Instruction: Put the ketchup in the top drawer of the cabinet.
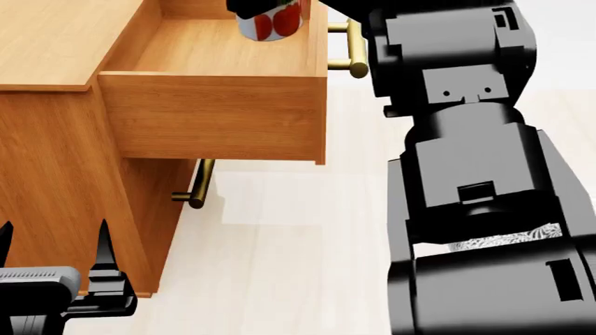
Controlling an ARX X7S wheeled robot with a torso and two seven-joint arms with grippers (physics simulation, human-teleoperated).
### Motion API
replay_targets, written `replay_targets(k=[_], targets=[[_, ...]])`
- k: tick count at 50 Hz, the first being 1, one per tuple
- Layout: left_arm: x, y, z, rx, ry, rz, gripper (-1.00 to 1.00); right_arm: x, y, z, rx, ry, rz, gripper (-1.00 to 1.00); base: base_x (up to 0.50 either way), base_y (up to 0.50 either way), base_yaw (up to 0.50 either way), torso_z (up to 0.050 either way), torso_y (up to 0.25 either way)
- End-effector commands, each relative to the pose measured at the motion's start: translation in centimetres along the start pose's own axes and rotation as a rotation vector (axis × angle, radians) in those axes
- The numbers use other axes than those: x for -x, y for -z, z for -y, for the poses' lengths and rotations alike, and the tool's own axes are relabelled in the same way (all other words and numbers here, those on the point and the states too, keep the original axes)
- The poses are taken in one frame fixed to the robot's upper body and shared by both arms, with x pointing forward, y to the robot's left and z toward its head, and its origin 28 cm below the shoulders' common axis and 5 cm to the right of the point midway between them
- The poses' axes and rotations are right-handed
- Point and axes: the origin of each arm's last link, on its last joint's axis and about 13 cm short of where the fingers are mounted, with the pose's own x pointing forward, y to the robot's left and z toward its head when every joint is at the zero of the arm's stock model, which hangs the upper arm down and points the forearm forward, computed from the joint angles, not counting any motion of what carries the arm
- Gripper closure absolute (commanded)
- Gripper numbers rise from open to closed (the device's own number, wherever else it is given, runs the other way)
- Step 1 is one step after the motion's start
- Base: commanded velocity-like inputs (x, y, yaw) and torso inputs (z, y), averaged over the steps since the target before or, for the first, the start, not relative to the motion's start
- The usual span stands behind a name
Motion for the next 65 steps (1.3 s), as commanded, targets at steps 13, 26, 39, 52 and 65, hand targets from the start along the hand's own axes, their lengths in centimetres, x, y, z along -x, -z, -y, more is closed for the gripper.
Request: replay_targets(k=[13, 26, 39, 52, 65], targets=[[0.1, 0.1, -0.1, 0.001, -0.004, -0.004, -1.0, -0.4, 0.4, -0.3, 0.009, -0.048, 0.025, 1.0, 0.0, 0.0, 0.0, 0.0, 0.001], [0.1, 0.2, -0.2, -0.002, -0.003, -0.003, -1.0, -0.6, 1.4, -0.4, -0.001, -0.052, 0.012, 1.0, 0.0, 0.0, 0.0, 0.0, 0.0], [0.0, 0.3, -0.1, -0.005, -0.001, -0.006, -1.0, -0.6, 2.4, -0.4, -0.017, -0.054, 0.007, 1.0, 0.0, 0.0, 0.0, 0.0, 0.0], [0.0, 0.4, -0.1, -0.002, -0.003, -0.005, -1.0, -0.6, 3.3, -0.2, -0.033, -0.044, 0.001, 1.0, 0.0, 0.0, 0.0, 0.0, 0.001], [0.2, 0.3, -0.2, -0.007, -0.005, -0.006, -1.0, -0.6, 3.9, -0.2, -0.036, -0.04, -0.01, 1.0, 0.0, 0.0, 0.0, 0.001, 0.0]])
